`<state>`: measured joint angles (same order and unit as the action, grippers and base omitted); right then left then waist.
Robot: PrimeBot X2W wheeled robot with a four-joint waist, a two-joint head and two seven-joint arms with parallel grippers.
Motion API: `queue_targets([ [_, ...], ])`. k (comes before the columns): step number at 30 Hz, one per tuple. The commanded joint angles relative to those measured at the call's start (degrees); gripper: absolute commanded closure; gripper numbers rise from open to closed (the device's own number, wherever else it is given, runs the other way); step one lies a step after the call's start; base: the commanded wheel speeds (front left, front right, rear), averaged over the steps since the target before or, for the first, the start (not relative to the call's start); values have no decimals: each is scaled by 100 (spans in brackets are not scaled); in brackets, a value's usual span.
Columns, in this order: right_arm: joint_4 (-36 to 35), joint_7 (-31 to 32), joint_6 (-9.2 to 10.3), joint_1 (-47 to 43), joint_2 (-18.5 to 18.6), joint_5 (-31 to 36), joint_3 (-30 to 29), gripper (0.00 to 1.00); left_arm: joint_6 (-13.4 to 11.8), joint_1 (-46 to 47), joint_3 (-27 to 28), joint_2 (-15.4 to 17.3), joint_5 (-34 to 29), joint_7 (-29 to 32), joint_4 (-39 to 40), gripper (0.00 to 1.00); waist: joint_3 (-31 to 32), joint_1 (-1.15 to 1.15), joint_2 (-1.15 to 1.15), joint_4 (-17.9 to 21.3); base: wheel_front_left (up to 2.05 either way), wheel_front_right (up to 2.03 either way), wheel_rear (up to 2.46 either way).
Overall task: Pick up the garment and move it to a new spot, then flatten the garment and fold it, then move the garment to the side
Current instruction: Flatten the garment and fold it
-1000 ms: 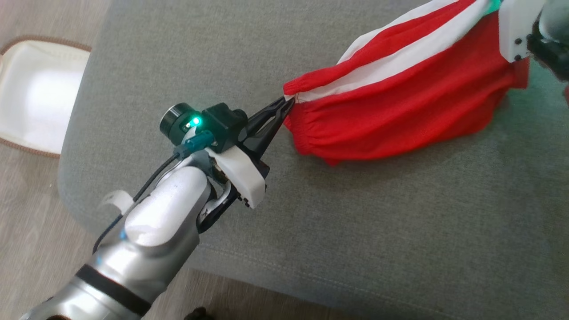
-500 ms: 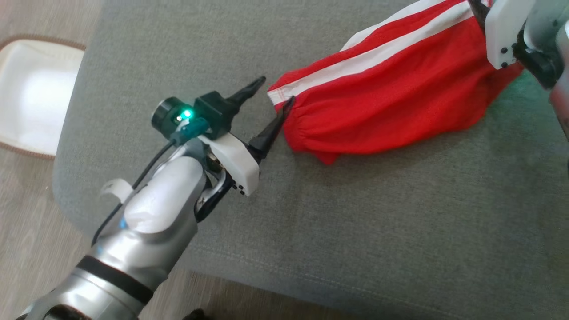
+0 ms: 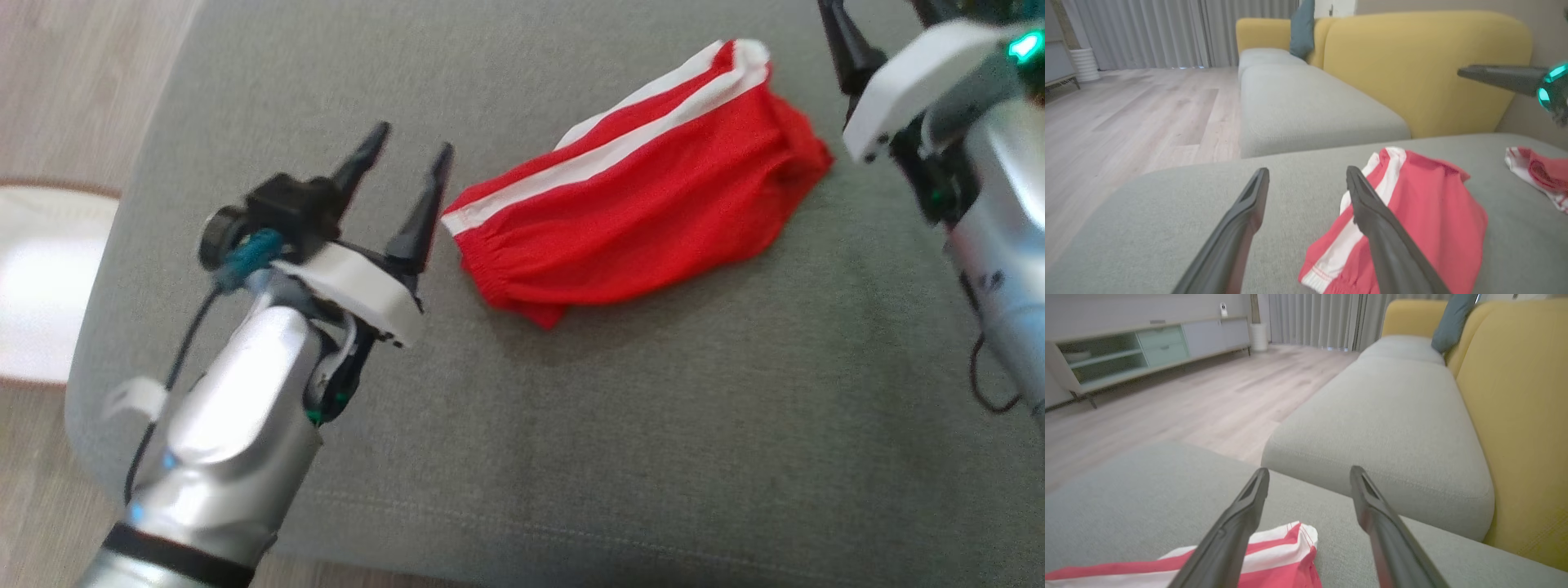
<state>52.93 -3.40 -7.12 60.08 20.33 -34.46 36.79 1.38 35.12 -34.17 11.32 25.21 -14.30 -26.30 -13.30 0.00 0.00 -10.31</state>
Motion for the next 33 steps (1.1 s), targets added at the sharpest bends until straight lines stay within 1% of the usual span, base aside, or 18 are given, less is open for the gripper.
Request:
queue_targets([
  [1, -244, -264, -36, -119, -91, -75, -69, 0, -100, 31, 405, 187, 76, -69, 319, 0, 318, 0, 0, 226, 0, 0, 0],
  [4, -417, -698, -36, -447, -157, -73, -207, 0, -295, -277, 851, 161, 157, -69, 712, 0, 536, 0, 0, 367, 0, 0, 0],
  [7, -620, -960, -36, -811, -254, -7, -434, 0, -468, -637, 1291, 106, 192, -69, 1112, 0, 736, 0, 0, 508, 0, 0, 0],
  [10, -792, -1089, -36, -1223, -335, 232, -821, 0, -547, -1018, 1585, 38, 156, -70, 1434, 0, 900, 0, 0, 628, 0, 0, 0],
  [13, -1041, -1137, -36, -1761, -550, 494, -1309, 0, -604, -1391, 1792, -50, 82, -70, 1645, 0, 1028, 0, 0, 720, 0, 0, 0],
  [17, -1549, -1153, -36, -2585, -822, 1084, -1834, 0, -598, -1817, 1939, -180, -110, -70, 1802, 0, 1109, 0, 0, 792, 0, 0, 0],
  [19, -1853, -1156, -36, -3006, -1024, 1319, -2194, 0, -566, -1991, 1979, -250, -240, -70, 1858, 0, 1131, 0, 0, 815, 0, 0, 0],
  [20, -1853, -1156, -36, -3006, -1024, 1319, -2194, 0, -566, -1991, 1979, -250, -240, -70, 1858, 0, 1131, 0, 0, 815, 0, 0, 0],
  [25, -2581, -1132, -36, -3953, -1458, 1940, -2815, 0, -447, -2347, 2108, -415, -555, -70, 1975, 0, 1132, 0, 0, 852, 0, 0, 0],
  [29, -3054, -951, -36, -4370, -1643, 2205, -3105, 0, -352, -2493, 2263, -531, -668, -70, 1996, 0, 1088, 0, 0, 845, 0, 0, 0],
  [33, -3426, -718, -36, -4524, -1713, 2343, -3224, 0, -204, -2472, 2339, -613, -756, -70, 1988, 0, 983, 0, 0, 757, 0, 0, 0],
])
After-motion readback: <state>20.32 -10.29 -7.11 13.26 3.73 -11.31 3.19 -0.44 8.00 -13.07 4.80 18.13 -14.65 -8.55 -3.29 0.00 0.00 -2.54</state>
